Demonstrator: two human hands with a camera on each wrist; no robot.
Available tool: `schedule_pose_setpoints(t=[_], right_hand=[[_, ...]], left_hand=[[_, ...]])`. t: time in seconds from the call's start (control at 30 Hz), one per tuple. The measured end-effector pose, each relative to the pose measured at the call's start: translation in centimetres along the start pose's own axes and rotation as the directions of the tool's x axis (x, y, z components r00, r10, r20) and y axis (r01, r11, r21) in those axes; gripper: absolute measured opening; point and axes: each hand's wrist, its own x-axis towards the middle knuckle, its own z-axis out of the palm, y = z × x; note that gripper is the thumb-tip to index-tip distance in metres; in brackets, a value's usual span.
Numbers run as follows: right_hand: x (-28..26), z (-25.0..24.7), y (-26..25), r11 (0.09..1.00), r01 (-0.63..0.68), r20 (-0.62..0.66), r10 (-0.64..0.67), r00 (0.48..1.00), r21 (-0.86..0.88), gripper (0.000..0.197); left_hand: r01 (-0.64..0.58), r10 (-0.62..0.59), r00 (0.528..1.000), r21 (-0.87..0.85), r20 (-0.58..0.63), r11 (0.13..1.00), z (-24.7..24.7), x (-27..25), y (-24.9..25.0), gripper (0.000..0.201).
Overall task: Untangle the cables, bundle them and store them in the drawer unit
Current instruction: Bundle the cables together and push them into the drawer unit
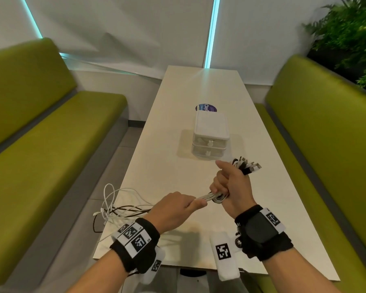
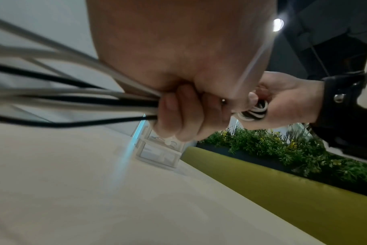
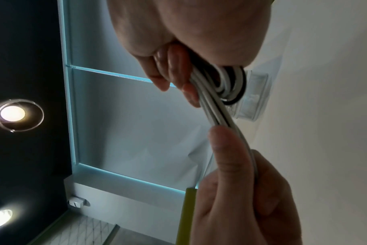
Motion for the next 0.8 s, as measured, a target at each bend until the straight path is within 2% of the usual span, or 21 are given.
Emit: schedule_pose_setpoints(t=[0.07,0.17,0.23,0.3,0.4,0.5,0.6,0.7,0.8], right_hand=[[-0.1,0.0,-0.4,0.999,0.012,0.124,-0.018,0.992,0.045,0.025],[0.0,-0.2,-0.5,0.997,0.006,0.232,-0.022,0.972,0.071,0.050],[0.0,-0.2,-0.4,0.996,-0.032,0.258,0.010,0.966,0.079,0.047],[-0.1,-0.2,-0.3,0.991,-0.080,0.215,0.055,0.975,0.109,0.039],[-0.1,-0.7,0.0,0.987,-0.104,0.178,0.082,0.981,0.119,0.050],[0.0,-1.3,0.0,0.998,-0.043,0.128,0.038,0.991,0.036,0.056],[0.4,-1.9,0.1,0.989,0.065,0.088,-0.053,0.995,-0.130,0.055],[0.8,-1.9,0.7,0.897,0.228,0.135,-0.190,0.972,-0.377,0.054],[0.9,-1.7,0.7,0.658,0.382,0.225,-0.313,0.923,-0.649,0.059]], left_hand=[[0.010,-0.010,1.000,-0.045,-0.001,0.999,-0.2,0.2,0.3,0.060],[0.033,-0.028,0.999,-0.105,0.043,0.994,-0.4,0.6,0.3,0.060],[0.043,-0.033,0.996,-0.119,0.082,0.992,-0.3,0.8,0.2,0.060],[0.028,-0.013,0.994,-0.131,0.110,0.991,0.1,0.6,0.4,0.060],[0.007,0.004,0.992,-0.085,0.124,0.996,0.8,0.4,0.2,0.064],[-0.020,0.021,0.995,-0.009,0.102,1.000,0.3,0.3,-0.6,0.071],[-0.034,0.030,0.997,0.072,0.065,0.997,-1.5,0.3,-0.8,0.057],[-0.019,0.004,0.995,0.142,0.104,0.990,-2.9,0.3,-0.3,0.054],[0.062,-0.077,0.980,0.087,0.183,0.994,-4.0,-0.2,-1.0,0.052]])
